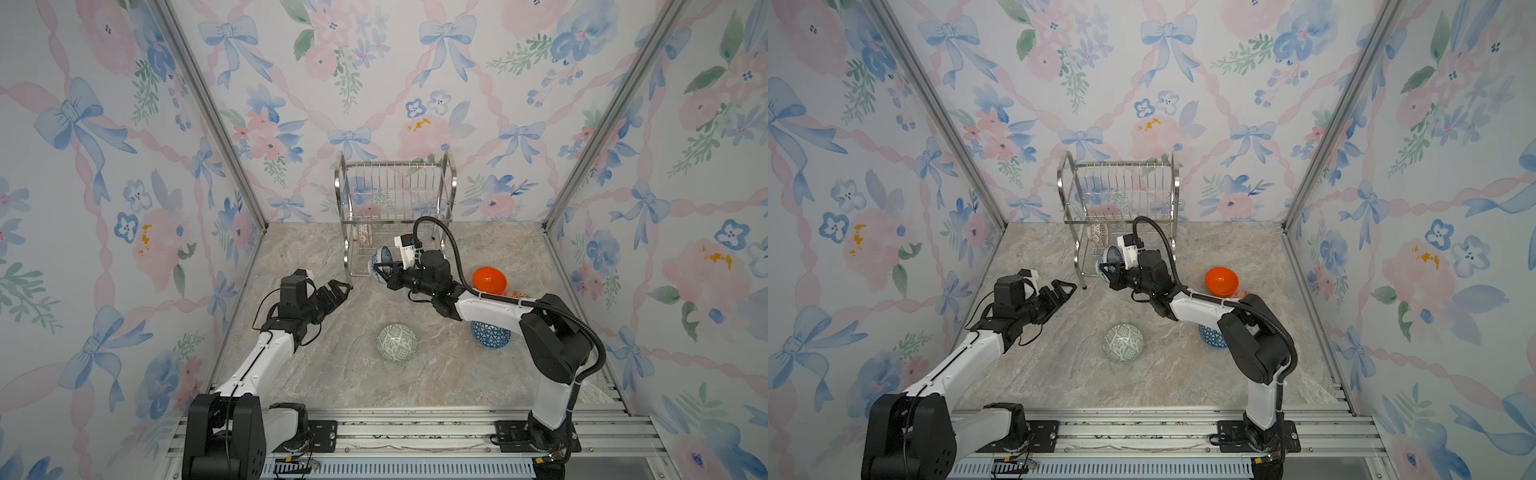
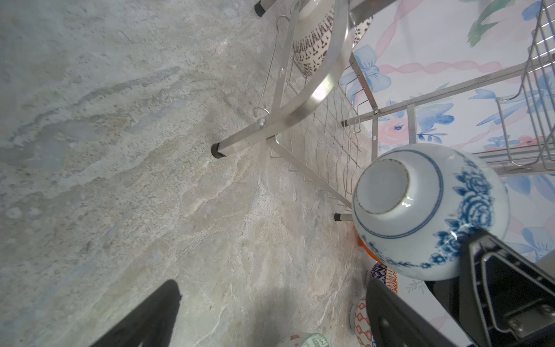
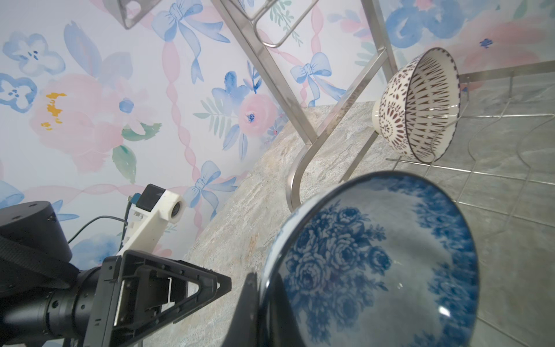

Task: Load bowls into a dish rack
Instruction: Place the bowl in the dish rack.

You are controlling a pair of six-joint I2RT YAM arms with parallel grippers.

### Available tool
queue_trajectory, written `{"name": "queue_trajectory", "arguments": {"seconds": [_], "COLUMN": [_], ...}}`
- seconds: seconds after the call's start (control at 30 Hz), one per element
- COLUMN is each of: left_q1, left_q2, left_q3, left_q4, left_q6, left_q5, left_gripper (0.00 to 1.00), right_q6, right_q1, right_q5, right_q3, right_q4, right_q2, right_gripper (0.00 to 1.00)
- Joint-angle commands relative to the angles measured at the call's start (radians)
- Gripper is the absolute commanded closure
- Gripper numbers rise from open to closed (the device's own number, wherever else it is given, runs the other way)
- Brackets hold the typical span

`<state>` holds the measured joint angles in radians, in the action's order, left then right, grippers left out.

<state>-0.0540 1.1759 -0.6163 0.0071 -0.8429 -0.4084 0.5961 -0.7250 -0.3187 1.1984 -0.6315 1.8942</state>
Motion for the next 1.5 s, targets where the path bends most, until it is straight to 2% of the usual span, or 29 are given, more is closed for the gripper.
{"name": "queue_trajectory", "arguments": {"seconds": [0.0, 0.23, 0.8, 1.47], "left_q1": [-0.016, -0.029, -0.035, -0.035], "left_q2": [0.027, 0.066, 0.153, 0.242], "left_q3": [-0.033, -0.059, -0.112, -0.195], "left_q4": [0.027, 0.031, 0.061, 0.077], "left_q6": [-0.003, 0.006, 0.014, 0.016], "left_q5": [0.008, 0.02, 0.019, 0.022], "left_gripper": [0.03, 0.03, 0.02, 0.02], "right_q6": [0.066, 0.138, 0.205, 0.217], "right_q1": [0.022, 0.061, 0.117, 0.155], "right_q5": [-0.038, -0.046, -0.052, -0.064], "right_q3": [0.039, 0.08, 0.25, 0.439], "right_q4": [-0.144, -0.248, -0.298, -0.341], "right_q2": [0.051, 0.141, 0.319, 0.484], "right_gripper": [1.0, 1.0, 1.0, 1.0]}}
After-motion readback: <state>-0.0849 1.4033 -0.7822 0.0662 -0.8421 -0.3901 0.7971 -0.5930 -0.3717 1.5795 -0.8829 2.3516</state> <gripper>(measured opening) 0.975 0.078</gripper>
